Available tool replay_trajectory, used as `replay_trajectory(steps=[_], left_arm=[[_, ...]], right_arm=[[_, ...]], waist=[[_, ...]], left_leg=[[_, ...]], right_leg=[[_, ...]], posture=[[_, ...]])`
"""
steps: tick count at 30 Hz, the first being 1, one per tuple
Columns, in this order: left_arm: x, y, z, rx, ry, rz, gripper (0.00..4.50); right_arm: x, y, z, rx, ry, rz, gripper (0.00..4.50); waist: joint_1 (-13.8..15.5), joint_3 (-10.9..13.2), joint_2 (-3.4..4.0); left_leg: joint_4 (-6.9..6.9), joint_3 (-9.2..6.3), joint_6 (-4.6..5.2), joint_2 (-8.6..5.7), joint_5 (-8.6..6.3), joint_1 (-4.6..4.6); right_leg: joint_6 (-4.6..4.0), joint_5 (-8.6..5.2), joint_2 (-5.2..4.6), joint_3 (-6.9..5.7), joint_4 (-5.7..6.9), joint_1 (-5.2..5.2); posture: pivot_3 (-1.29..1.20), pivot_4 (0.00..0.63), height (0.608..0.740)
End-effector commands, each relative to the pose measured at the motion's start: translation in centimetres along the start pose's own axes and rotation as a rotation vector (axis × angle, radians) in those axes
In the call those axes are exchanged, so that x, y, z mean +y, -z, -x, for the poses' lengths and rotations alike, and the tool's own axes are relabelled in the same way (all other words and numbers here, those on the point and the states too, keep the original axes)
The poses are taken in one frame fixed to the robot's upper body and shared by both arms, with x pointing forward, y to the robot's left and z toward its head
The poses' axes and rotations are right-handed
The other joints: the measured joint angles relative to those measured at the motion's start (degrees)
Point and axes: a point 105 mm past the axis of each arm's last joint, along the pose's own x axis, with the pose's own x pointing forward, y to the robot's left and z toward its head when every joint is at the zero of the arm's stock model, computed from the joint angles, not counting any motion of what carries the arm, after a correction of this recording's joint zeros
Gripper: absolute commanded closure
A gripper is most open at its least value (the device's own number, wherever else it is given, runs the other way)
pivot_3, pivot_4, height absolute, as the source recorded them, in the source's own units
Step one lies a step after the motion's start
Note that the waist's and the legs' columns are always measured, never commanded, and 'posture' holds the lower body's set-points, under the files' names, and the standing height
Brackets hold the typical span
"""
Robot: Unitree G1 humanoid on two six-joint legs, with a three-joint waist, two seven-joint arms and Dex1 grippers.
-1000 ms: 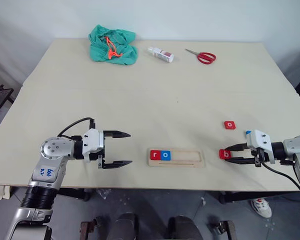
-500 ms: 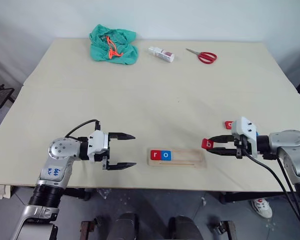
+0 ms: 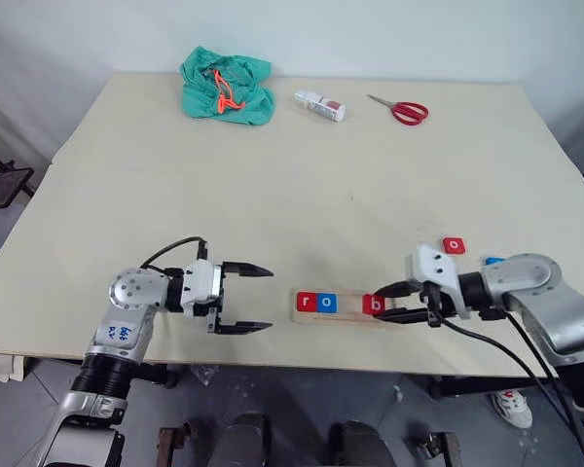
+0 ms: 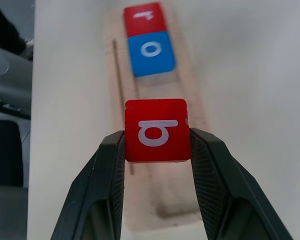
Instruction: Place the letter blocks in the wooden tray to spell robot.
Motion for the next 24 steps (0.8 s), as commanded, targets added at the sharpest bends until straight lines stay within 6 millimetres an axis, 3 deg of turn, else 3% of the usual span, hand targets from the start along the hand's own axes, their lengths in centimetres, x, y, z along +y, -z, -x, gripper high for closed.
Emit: replay_trajectory(steps=[1, 10, 24], left_arm=[[0.3, -0.7, 0.7, -0.008, -0.031, -0.039, 0.00], [0.1, -0.7, 1.0, 0.001, -0.059, -0.041, 0.00], [0.1, -0.7, 1.0, 0.004, -0.086, -0.038, 0.00]], right_arm=[[-0.5, -1.0, -0.3, -0.016, 0.005, 0.059, 3.02], [-1.9, -1.3, -1.9, 0.001, 0.011, 0.094, 3.02], [-1.2, -1.7, -2.8, -0.008, -0.021, 0.094, 3.02]], waist=[[-0.10, 0.00, 0.00], [-0.20, 0.00, 0.00], [-0.18, 0.00, 0.00]], left_leg=[[0.00, -0.01, 0.00, 0.01, 0.00, 0.01], [0.00, -0.02, 0.00, 0.01, 0.00, 0.00], [-0.01, -0.03, 0.00, 0.00, 0.00, 0.00]], right_leg=[[0.00, 0.00, 0.01, -0.01, 0.00, 0.00], [0.00, 0.00, 0.01, -0.01, 0.02, -0.02], [0.00, 0.00, 0.01, -0.01, 0.01, -0.01]], posture=[[0.00, 0.150, 0.740], [0.00, 0.150, 0.740], [0.00, 0.150, 0.740]])
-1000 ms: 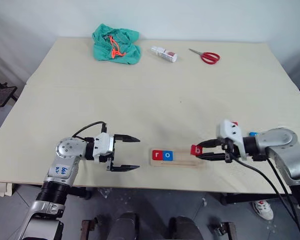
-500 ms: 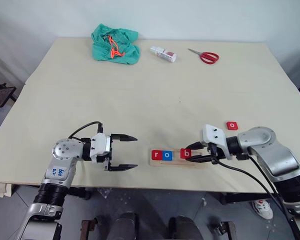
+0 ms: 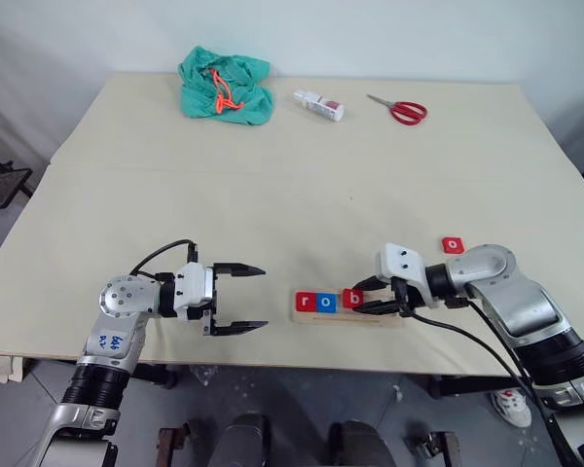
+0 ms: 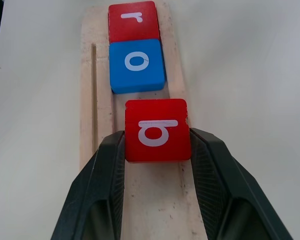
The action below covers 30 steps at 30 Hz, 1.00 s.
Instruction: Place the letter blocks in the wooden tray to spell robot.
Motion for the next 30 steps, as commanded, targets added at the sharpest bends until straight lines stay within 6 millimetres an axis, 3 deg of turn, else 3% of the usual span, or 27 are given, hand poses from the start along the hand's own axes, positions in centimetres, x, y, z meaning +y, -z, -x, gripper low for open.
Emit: replay_trajectory(steps=[1, 5, 14, 21, 30], left_arm=[[0.3, -0.7, 0.3, -0.008, -0.016, -0.033, 0.00], [0.3, -0.6, 0.2, -0.009, -0.019, -0.032, 0.00], [0.5, -0.6, 0.2, -0.008, -0.028, -0.032, 0.00], [0.6, -0.5, 0.1, -0.013, -0.033, -0.031, 0.00], [0.9, -0.3, -0.5, -0.024, -0.020, -0.024, 0.00]], right_arm=[[0.5, -1.1, 0.0, -0.024, -0.010, 0.035, 3.02], [0.5, -1.3, -0.1, -0.029, -0.006, 0.032, 3.02], [0.8, -1.5, 0.1, -0.034, -0.004, 0.032, 0.03], [0.0, -1.6, 2.9, -0.048, 0.076, -0.007, 0.03], [-2.5, 2.6, 9.3, -0.050, 0.475, -0.185, 0.03]], waist=[[-0.01, 0.00, 0.00], [-0.01, 0.00, 0.00], [0.02, 0.00, 0.00], [0.20, 0.00, 0.00], [0.27, 0.01, -0.01]], left_leg=[[0.00, 0.00, 0.00, 0.00, 0.00, 0.00], [0.00, 0.00, 0.00, 0.00, 0.00, 0.00], [0.00, 0.00, 0.00, 0.00, 0.00, 0.00], [0.00, 0.00, 0.00, 0.00, 0.00, 0.00], [-0.02, 0.03, 0.01, -0.02, 0.00, -0.01]], right_leg=[[0.00, 0.00, 0.00, 0.00, 0.00, 0.00], [0.00, 0.00, 0.00, 0.00, 0.00, 0.00], [0.00, 0.00, 0.00, 0.00, 0.00, 0.00], [0.00, 0.00, 0.00, 0.00, 0.00, 0.00], [0.03, 0.03, -0.01, -0.01, -0.01, 0.02]], posture=[[0.00, 0.150, 0.740], [0.00, 0.150, 0.740], [0.00, 0.150, 0.740], [0.00, 0.150, 0.740], [0.00, 0.150, 0.740]])
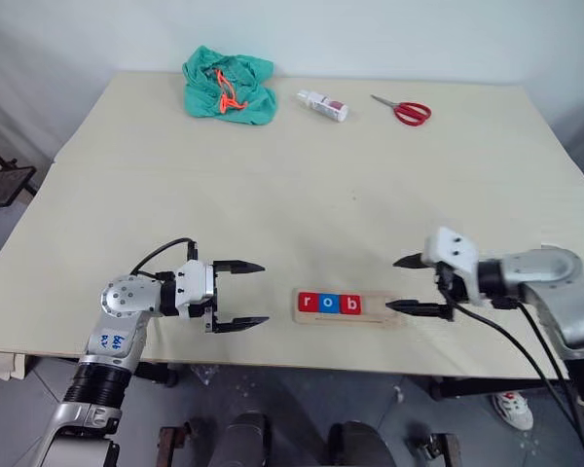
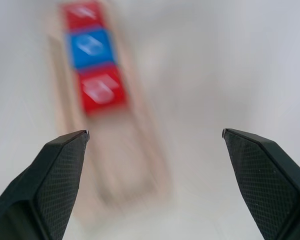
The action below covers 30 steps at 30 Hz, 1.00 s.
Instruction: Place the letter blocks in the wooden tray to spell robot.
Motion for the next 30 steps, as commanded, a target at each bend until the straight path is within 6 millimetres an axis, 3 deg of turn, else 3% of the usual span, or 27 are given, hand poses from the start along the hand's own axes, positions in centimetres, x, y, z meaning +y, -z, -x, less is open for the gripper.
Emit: replay_trajectory(steps=[1, 7, 15, 30], left_arm=[[0.4, -0.7, -0.5, -0.023, 0.015, -0.038, 0.00], [0.6, -0.6, -1.0, -0.036, 0.037, -0.039, 0.00], [0.7, -0.7, -1.0, -0.043, 0.056, -0.039, 0.00], [0.8, -0.7, -1.2, -0.048, 0.071, -0.042, 0.00]], right_arm=[[-2.0, 0.0, 2.2, -0.048, 0.184, -0.030, 0.03], [-3.1, 2.3, 4.6, -0.081, 0.429, -0.147, 0.03], [-1.6, 4.5, 7.4, -0.142, 0.645, -0.283, 0.03], [-1.3, 5.1, 7.3, -0.116, 0.656, -0.311, 0.03]], waist=[[-0.08, 0.00, 0.00], [-0.02, 0.00, 0.00], [0.02, 0.00, 0.01], [-0.08, -0.01, 0.01]], left_leg=[[0.00, 0.01, 0.00, 0.01, 0.00, 0.00], [-0.04, 0.02, 0.00, 0.00, 0.00, 0.01], [-0.05, 0.02, 0.00, 0.00, 0.00, 0.03], [-0.07, 0.05, 0.00, -0.01, 0.00, 0.06]], right_leg=[[0.00, 0.00, 0.00, 0.01, 0.01, -0.01], [0.00, 0.00, 0.00, 0.01, 0.01, -0.01], [0.00, 0.00, 0.01, 0.03, 0.02, 0.01], [0.00, 0.00, 0.02, 0.09, 0.02, 0.01]], posture=[[0.00, 0.150, 0.740], [0.00, 0.150, 0.740], [0.00, 0.150, 0.740], [0.00, 0.150, 0.740]])
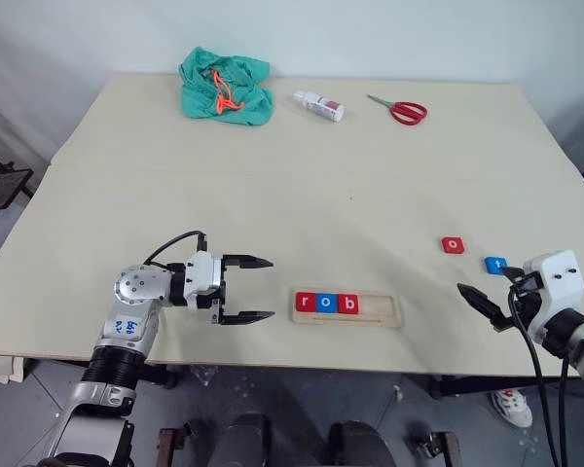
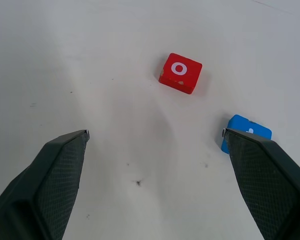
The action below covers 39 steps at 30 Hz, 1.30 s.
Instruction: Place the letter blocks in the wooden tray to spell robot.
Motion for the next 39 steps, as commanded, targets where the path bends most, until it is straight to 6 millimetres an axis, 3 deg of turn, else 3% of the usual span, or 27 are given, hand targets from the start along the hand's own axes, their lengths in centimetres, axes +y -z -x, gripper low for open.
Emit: replay_trajectory(steps=[1, 16, 26, 34, 39], left_arm=[[0.0, -0.5, -0.1, -0.010, 0.010, -0.033, 0.00], [0.2, -0.6, -0.1, -0.012, 0.011, -0.037, 0.00], [0.1, -1.0, -0.4, -0.021, 0.004, -0.042, 0.00], [-0.2, -1.0, 0.0, -0.012, -0.026, -0.039, 0.00], [-0.3, -1.1, 0.1, -0.009, -0.038, -0.037, 0.00]], right_arm=[[-0.1, -1.2, 0.5, -0.026, 0.000, 0.039, 0.03], [-0.1, -1.9, -0.2, -0.045, 0.013, 0.017, 0.03], [-1.2, -2.9, -7.6, -0.111, 0.134, -0.088, 0.03], [-2.7, -2.0, -10.2, -0.098, 0.195, -0.089, 0.03], [-1.8, -1.3, -10.8, -0.076, 0.145, -0.102, 0.03]], waist=[[0.00, 0.00, 0.00], [0.01, 0.00, 0.00], [-1.28, -0.01, 0.01], [-1.59, -0.01, 0.02], [-1.60, -0.02, 0.03]], left_leg=[[0.00, 0.00, 0.00, 0.00, 0.00, 0.00], [0.01, 0.00, 0.00, 0.00, 0.00, 0.00], [-0.09, -0.06, 0.00, -0.01, 0.01, 0.03], [-0.18, -0.02, 0.00, -0.05, 0.01, 0.02], [-0.15, -0.02, 0.00, 0.00, 0.01, 0.04]], right_leg=[[0.00, 0.00, 0.00, 0.00, 0.00, 0.00], [0.00, 0.00, 0.00, 0.01, 0.00, 0.00], [0.00, 0.00, 0.00, -0.02, 0.08, -0.05], [0.00, 0.00, -0.04, -0.03, 0.06, -0.10], [0.00, 0.00, -0.01, -0.01, 0.07, -0.09]], posture=[[0.00, 0.150, 0.740], [0.00, 0.150, 0.740], [0.00, 0.150, 0.740], [0.00, 0.150, 0.740], [0.00, 0.150, 0.740]])
